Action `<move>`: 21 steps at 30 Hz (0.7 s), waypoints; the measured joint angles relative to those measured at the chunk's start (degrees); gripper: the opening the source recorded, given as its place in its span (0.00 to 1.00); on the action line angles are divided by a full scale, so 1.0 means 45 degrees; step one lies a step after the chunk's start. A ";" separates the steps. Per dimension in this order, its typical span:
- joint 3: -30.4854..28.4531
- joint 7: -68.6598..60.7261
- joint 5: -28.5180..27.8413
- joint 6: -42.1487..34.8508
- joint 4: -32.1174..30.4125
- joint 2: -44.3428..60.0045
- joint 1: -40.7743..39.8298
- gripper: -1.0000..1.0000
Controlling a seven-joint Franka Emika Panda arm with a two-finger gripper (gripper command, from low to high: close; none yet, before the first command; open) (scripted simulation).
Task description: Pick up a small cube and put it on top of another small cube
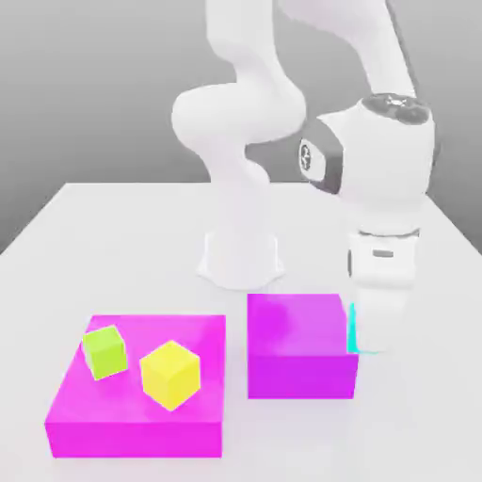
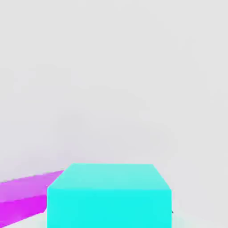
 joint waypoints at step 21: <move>-0.2993 -0.0292 -0.0563 0.0294 0.0078 0.0357 -0.3431 1.00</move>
